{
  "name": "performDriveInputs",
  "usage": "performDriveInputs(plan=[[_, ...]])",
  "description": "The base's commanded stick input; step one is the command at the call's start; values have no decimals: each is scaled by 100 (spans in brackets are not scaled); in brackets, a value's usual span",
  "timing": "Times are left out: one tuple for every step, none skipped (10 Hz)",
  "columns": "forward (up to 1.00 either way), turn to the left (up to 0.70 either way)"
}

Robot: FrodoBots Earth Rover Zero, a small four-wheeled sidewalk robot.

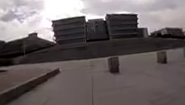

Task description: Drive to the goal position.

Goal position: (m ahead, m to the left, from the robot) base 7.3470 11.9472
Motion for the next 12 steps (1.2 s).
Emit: performDriveInputs(plan=[[100, 0], [100, 0], [100, 0], [100, 0], [100, 0], [100, 0], [100, 0], [100, 0], [100, 0], [100, 0], [100, 0], [100, 0]])
